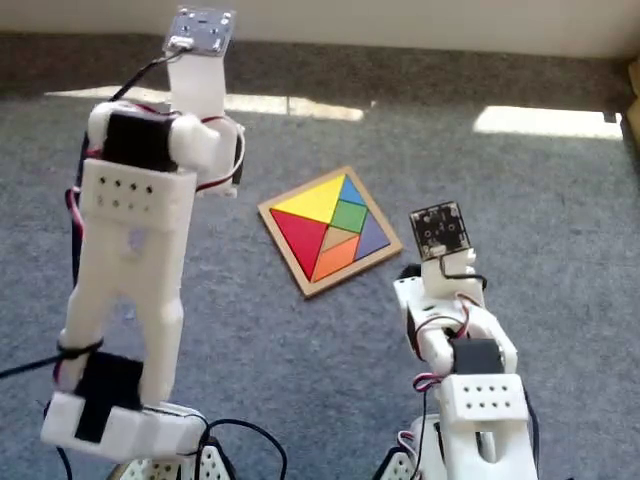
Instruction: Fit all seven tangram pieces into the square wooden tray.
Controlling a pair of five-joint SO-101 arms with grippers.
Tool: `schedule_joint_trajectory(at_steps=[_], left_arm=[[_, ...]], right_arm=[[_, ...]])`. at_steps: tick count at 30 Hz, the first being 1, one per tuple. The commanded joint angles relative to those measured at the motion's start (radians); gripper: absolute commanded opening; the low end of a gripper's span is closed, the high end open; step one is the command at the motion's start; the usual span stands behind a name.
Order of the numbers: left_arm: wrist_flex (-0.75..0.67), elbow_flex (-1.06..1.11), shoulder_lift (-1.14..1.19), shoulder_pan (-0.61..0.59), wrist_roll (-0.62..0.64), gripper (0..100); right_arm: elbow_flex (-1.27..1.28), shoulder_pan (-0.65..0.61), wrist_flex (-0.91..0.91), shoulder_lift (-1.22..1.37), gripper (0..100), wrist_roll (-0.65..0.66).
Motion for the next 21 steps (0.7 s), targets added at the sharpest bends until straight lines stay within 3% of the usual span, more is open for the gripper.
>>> schedule_joint_trajectory(at_steps=[1,9,12,17,21], left_arm=[[-0.071,0.232,-0.297,-0.051,0.0,0],[-0.354,0.786,-0.734,-0.099,-0.064,0],[-0.428,0.961,-0.852,-0.102,-0.066,0],[-0.54,1.221,-1.026,-0.102,-0.068,0],[-0.643,1.443,-1.191,-0.102,-0.068,0]], right_arm=[[0.002,-0.008,0.062,-0.24,0.6,-0.011],[0.271,-0.004,0.213,-0.711,0.6,-0.011],[0.328,-0.002,0.239,-0.694,0.6,-0.028],[0.343,0.005,0.245,-0.667,0.6,-0.218],[0.366,0.045,0.242,-0.667,0.7,-0.282]])
